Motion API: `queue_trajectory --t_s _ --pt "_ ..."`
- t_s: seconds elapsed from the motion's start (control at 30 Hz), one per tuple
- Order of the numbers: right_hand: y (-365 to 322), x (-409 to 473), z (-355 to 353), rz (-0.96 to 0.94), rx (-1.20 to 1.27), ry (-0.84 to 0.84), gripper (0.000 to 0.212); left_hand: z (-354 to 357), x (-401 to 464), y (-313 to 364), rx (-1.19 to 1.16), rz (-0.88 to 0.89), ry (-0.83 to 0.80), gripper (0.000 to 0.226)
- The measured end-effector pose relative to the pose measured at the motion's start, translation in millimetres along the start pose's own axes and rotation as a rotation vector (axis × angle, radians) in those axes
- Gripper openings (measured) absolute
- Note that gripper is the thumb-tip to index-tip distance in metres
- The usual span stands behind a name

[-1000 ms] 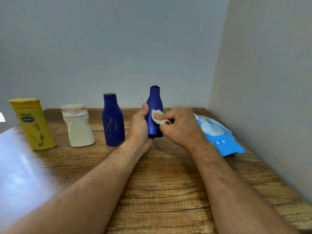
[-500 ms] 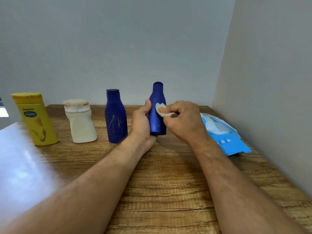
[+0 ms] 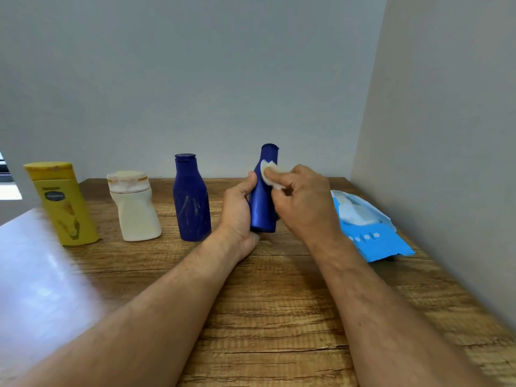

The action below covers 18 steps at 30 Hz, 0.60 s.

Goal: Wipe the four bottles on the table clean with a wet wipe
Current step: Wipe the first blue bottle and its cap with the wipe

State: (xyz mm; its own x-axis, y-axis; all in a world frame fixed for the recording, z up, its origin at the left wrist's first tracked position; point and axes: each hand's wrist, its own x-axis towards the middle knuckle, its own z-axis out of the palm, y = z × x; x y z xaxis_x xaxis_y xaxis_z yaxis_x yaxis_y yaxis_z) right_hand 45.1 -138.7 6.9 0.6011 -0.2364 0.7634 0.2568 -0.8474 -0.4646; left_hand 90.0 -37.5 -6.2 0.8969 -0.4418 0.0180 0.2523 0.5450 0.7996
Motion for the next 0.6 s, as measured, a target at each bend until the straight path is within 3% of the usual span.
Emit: queue_trajectory --t_s 0.17,0.43,0.5,0.6 --pt "0.6 -6.9 -4.5 -0.073 0.111 -0.26 0.014 -5.7 0.8 4.3 -0.023 -0.012 0.081 0.047" --pt "-1.5 0.3 -0.5 0.0 0.02 -0.033 0.026 0.4 -0.4 3.1 0.043 0.002 0.042 0.039" --pt "-0.9 -0.6 -2.0 -0.025 0.025 -0.046 0.021 1.7 -1.3 4.7 0.047 0.016 0.048 0.04" --pt "-0.4 -6.3 -4.9 -0.061 0.092 -0.203 0.015 -1.6 0.7 5.7 0.011 0.007 0.092 0.046"
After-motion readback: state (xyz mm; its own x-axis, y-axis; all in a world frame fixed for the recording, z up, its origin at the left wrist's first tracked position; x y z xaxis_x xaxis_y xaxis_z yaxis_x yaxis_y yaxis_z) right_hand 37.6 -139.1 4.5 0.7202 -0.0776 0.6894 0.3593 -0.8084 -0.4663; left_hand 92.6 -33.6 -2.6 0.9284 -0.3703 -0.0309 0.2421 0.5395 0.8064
